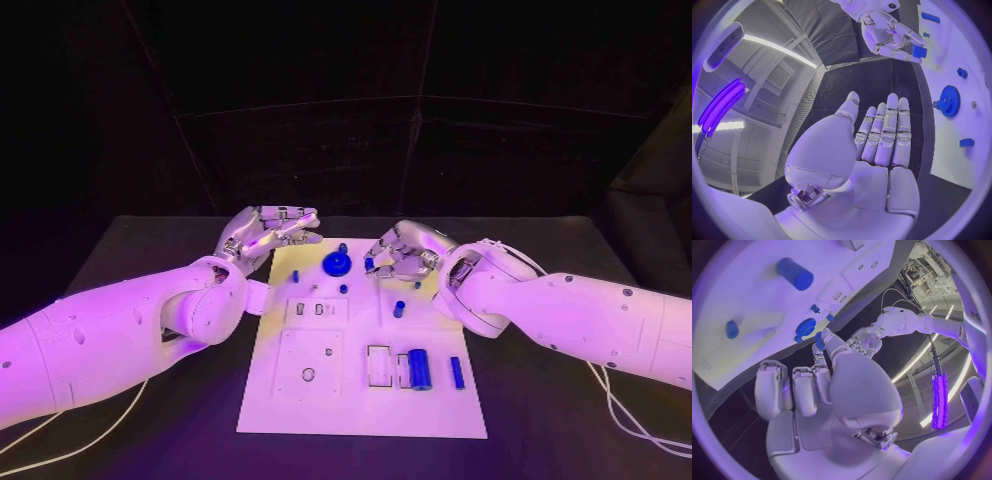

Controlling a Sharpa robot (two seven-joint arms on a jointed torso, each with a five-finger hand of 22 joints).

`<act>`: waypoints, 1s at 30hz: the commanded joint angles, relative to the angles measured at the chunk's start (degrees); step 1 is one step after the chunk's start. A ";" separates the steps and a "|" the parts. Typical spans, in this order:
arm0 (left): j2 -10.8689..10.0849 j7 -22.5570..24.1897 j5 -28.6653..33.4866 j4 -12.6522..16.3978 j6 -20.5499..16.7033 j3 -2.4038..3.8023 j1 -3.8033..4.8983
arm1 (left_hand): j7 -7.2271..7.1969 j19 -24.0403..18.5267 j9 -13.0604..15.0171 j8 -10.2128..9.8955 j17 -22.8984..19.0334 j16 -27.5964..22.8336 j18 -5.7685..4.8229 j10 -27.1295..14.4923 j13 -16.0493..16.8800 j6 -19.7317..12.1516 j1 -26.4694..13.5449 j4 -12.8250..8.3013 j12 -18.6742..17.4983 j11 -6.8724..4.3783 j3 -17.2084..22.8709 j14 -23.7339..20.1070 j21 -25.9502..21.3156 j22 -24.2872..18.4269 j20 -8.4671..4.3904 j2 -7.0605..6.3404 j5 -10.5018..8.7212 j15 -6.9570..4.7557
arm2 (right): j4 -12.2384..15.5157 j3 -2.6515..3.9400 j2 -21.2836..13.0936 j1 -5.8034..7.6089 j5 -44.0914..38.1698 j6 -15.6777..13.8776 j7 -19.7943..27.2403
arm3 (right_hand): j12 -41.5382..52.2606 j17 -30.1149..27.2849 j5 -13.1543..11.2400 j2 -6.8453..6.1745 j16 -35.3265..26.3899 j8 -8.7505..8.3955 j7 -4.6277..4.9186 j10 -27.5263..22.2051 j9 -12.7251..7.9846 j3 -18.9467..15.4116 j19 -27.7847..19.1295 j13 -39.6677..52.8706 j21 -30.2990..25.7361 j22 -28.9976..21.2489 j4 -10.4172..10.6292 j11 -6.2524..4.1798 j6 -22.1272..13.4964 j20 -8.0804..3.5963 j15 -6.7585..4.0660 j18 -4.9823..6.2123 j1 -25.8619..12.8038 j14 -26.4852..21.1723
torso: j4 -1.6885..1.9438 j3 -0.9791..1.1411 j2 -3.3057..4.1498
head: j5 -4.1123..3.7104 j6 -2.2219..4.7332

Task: Assemble the parts on the task board

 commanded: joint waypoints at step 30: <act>0.35 0.64 0.95 -0.36 -0.43 0.07 0.39 | -0.33 0.50 0.08 -0.07 0.07 -0.33 0.33 0.12 -0.02 0.24 0.37 -0.48 0.06 -0.32 0.05 0.02 -0.29 -0.11 0.10 0.25 0.28 0.03 | -4.76 -0.40 11.39 -3.52 -15.17 5.59 -8.30 | 0.02 5.29 0.29 -0.30 0.00 0.16 -1.08 1.03 -0.05 0.96 0.06 7.20 0.32 0.17 0.34 -0.36 1.88 -0.32 -0.32 -0.52 -1.27 3.98 | 0.89 -0.57 -0.71 | 2.10 -2.25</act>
